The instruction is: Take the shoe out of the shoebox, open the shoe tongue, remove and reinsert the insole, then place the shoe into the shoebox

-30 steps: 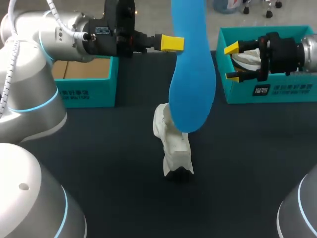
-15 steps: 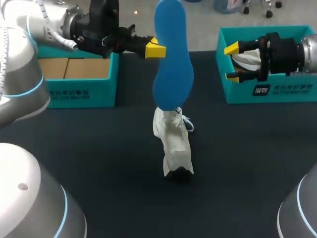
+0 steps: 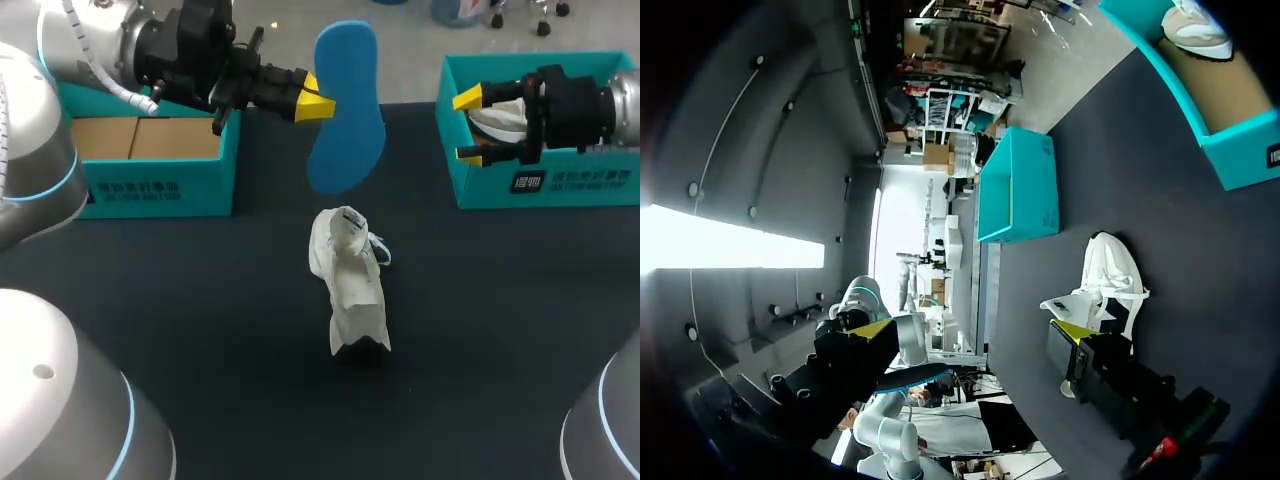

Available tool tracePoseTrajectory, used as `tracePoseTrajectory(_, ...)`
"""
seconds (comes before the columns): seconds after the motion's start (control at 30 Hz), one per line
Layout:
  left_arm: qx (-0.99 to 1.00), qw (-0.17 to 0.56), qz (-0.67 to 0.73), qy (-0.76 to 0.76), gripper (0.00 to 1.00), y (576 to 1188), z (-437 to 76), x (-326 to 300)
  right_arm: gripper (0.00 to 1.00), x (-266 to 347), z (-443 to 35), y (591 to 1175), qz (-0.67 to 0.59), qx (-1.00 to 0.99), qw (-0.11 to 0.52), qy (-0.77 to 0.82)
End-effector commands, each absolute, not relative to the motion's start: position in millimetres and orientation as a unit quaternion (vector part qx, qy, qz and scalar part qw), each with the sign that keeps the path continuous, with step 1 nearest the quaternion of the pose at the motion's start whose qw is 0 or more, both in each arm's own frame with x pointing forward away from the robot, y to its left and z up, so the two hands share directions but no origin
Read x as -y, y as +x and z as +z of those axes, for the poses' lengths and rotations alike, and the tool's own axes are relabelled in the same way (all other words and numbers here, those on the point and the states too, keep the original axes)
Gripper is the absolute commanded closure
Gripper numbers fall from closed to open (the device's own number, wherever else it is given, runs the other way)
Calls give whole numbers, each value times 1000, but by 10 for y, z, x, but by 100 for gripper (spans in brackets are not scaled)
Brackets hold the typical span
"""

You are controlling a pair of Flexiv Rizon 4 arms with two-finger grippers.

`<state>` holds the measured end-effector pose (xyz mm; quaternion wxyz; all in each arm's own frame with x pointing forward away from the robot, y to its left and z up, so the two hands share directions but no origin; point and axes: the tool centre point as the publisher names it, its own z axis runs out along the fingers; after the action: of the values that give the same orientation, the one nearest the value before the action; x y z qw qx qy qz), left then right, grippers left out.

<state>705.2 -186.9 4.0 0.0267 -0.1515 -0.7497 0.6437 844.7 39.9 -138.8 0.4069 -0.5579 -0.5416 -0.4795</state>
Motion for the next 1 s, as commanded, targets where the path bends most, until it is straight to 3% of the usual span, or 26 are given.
tracePoseTrajectory(0.03,709,-175,594,-338,100,7146,-154,1898,0,-409,-1392,8450,-479,541,407,-559)
tracePoseTrajectory(0.33,612,-322,479,-541,100,7284,-377,1991,0,-409,-1392,8450,-479,541,407,-559)
tracePoseTrajectory(0.77,612,-322,479,-541,100,7284,-377,1991,0,-409,-1392,8450,-479,541,407,-559)
tracePoseTrajectory(1.0,569,-400,345,-630,100,7380,-770,2061,0,-409,-1392,8450,-479,541,407,-559)
